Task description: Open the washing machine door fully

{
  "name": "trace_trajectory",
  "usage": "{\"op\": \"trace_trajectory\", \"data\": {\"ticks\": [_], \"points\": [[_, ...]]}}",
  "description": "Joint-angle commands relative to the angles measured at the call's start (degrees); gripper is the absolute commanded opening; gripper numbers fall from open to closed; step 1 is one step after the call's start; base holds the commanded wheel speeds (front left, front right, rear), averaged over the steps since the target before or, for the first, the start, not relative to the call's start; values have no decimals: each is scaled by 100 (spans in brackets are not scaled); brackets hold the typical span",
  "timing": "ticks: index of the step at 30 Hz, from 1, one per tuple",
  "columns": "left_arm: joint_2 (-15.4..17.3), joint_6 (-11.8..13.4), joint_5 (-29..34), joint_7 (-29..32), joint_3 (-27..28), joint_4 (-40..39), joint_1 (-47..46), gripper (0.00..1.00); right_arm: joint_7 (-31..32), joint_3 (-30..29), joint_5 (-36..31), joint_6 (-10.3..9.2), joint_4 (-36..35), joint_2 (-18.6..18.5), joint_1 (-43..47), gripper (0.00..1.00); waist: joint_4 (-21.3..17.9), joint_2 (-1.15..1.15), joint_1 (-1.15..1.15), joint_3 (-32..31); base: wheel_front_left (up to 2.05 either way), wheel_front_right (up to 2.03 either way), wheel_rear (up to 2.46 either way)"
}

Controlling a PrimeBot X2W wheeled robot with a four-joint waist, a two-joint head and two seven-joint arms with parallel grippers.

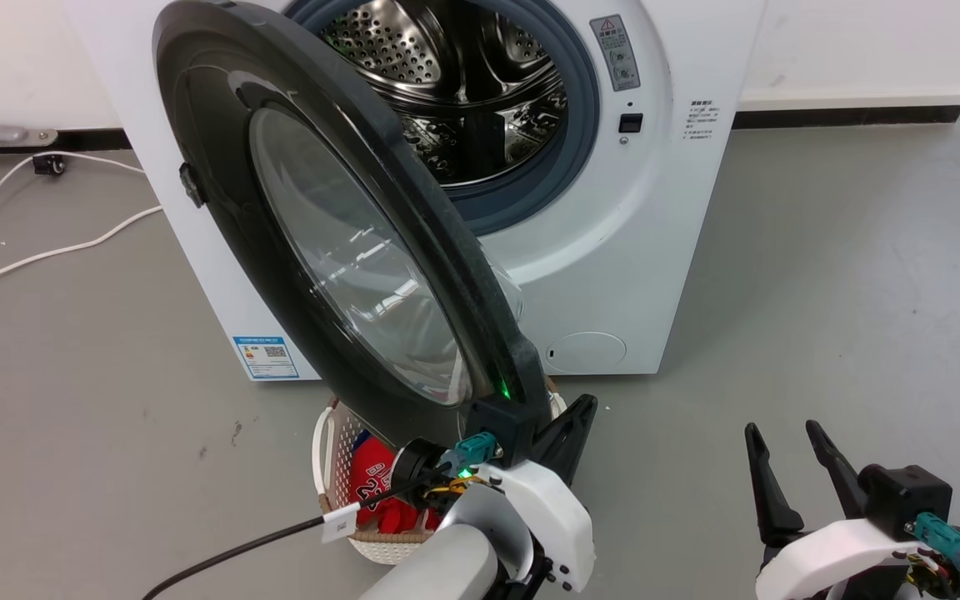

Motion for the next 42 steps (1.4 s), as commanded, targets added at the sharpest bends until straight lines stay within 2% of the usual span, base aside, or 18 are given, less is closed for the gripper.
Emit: {"op": "trace_trajectory", "data": {"ticks": [1, 13, 18, 23, 29, 31, 42], "points": [[254, 136, -41, -40, 144, 129, 19, 0, -21, -8, 44, -1, 20, 16, -20, 100, 22, 0, 0, -15, 0, 0, 0], [821, 493, -10, -174, 274, -282, 559, 0, -25, -69, 119, -1, 50, 16, 39, 100, 262, 0, 0, -85, 0, 0, 0], [1059, 676, 191, -258, 212, -838, 733, 0, -11, -100, 147, -1, 74, 15, 58, 100, 437, 0, 0, -106, 0, 0, 0], [1151, 754, 312, -159, -4, -1564, 1077, 0, 3, -119, 139, -1, 101, 15, 68, 100, 635, 0, 0, -126, 0, 0, 0], [1364, 988, 355, -116, -33, -2244, 1415, 0, -13, -147, 153, -1, 89, 14, 65, 100, 884, 0, 0, -120, 0, 0, 0], [1483, 1120, 365, -86, 8, -2610, 1549, 0, -15, -192, 147, -1, 84, 14, 100, 100, 1100, 0, 0, -105, 0, 0, 0], [1781, 1416, 262, -87, 279, -3200, 1814, 0, -10, -363, 97, -1, -7, 14, 97, 100, 1941, 0, 0, -28, 0, 0, 0]]}}
